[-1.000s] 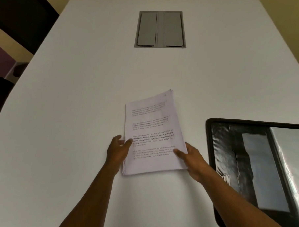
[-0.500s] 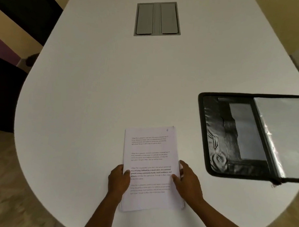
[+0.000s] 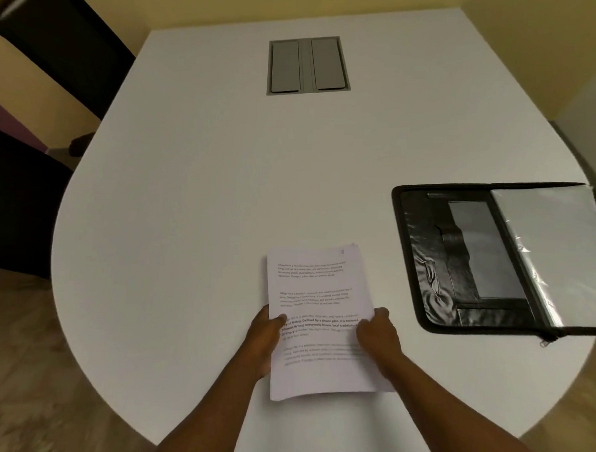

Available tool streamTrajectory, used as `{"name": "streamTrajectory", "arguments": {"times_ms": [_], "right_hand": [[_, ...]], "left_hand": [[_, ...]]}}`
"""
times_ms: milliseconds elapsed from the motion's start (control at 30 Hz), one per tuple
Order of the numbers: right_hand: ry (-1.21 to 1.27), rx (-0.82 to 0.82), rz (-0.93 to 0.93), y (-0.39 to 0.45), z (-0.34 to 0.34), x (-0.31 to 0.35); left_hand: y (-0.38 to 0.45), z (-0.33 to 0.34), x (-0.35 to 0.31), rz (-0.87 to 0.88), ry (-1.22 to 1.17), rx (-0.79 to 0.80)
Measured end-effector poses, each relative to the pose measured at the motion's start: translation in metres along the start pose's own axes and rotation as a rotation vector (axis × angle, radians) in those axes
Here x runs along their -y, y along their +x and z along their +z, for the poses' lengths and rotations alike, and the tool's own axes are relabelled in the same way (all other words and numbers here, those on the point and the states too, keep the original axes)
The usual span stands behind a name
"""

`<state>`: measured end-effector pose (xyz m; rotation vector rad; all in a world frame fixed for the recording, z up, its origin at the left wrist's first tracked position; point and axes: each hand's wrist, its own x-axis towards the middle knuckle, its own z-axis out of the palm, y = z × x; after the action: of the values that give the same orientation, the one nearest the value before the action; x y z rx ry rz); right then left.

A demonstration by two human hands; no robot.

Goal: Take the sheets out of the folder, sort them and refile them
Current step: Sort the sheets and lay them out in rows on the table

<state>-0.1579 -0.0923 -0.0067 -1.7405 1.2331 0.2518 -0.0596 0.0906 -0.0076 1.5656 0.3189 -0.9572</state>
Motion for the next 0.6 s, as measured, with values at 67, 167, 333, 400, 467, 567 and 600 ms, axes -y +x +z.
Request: {"name": "streamTrajectory", "arguments": {"times_ms": [67,167,333,400,467,567,600], "right_hand": [[0.109,0.020,-0.086,-0.003,-0.013,0.015],[0.182,-0.046,-0.309,-0.011,-0.021,0.031],[0.390,-0.112,-0.552,-0.029,-0.008,0.040],[0.409,-0.094,-0.552,-0.031,-0.001,0.038],[0.350,-0.054,-0.525,-0.030,0.004,0.038],[0.290,-0.077,-0.555,-0.028,0.005,0.040],[0.280,-0.105,-0.562,-0.026,0.002,0.042]], "left_hand": [[-0.004,-0.004,-0.012,0.125,0.041,-0.029],[-0.016,-0.007,-0.034,0.340,0.050,-0.108],[-0.035,0.003,-0.048,0.598,0.109,-0.268],[-0.037,0.006,-0.046,0.615,0.122,-0.300],[-0.032,0.007,-0.042,0.571,0.128,-0.300],[-0.027,0.004,-0.044,0.532,0.158,-0.301],[-0.027,0.001,-0.047,0.533,0.167,-0.316]]}}
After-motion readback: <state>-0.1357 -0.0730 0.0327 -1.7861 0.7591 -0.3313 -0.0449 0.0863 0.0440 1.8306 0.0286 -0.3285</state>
